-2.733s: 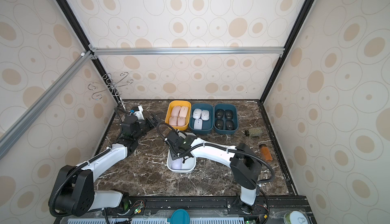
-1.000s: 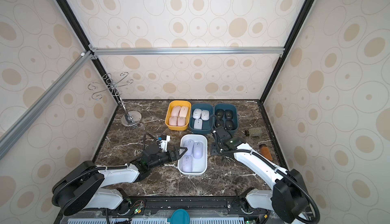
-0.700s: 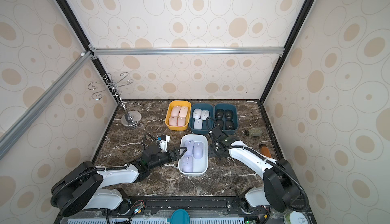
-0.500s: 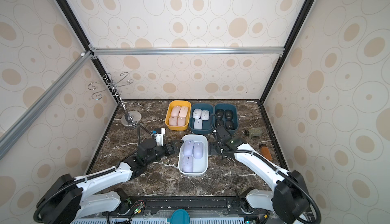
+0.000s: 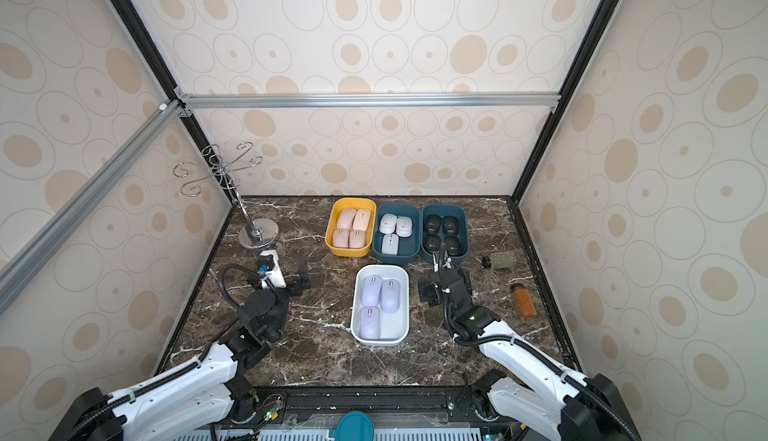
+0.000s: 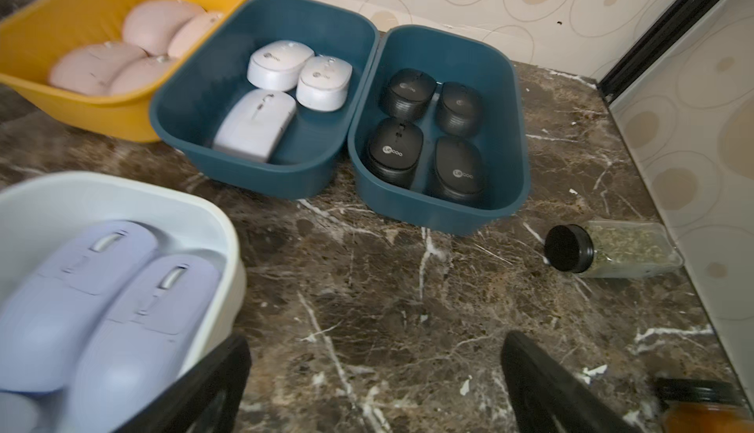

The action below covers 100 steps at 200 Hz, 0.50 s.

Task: Place the mice by color into the storage box
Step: Reset both arms

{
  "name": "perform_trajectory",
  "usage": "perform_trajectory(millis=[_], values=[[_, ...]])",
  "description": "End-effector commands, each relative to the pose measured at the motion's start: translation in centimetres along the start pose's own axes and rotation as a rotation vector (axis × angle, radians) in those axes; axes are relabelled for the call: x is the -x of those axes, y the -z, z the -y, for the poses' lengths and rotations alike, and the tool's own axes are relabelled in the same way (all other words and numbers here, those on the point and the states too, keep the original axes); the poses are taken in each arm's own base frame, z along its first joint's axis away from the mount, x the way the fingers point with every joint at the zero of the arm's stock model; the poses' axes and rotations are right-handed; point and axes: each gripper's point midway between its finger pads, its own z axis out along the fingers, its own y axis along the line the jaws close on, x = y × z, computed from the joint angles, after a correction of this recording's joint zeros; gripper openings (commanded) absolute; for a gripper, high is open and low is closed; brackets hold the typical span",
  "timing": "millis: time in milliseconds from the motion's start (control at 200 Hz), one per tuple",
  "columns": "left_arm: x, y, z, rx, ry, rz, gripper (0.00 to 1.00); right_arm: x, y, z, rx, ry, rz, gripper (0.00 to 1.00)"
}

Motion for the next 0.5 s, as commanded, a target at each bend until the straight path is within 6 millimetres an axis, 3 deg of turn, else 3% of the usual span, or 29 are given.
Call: perform_trajectory(millis=[0,95,235,465,495], values=[[4.2,0.4,-5.0,0.187,-0.025,0.213,1.00,3.7,-0.6,2.1,-0.083,-0.011,0.184,0.98],[2.5,-0.7,-6.4,0.241,-0.076,0.173,1.00,3.6,-1.3,2.1,-0.049,0.014,0.173,0.98],[0.5,-1.9,-6.7,0.233,-0.139,0.140,1.00,4.3,-1.3,2.6,-0.045,0.071,0.183,0.98],[-2.9,-4.5,-8.0,0.194,-0.105,0.091,1.00,1.6,-3.0,5.0,-0.077,0.027,0.156,0.98],[-3.7,-4.7,-8.2,0.188,-0.096,0.070,1.00,1.2,-3.3,6.2,-0.099,-0.002,0.151,0.98]])
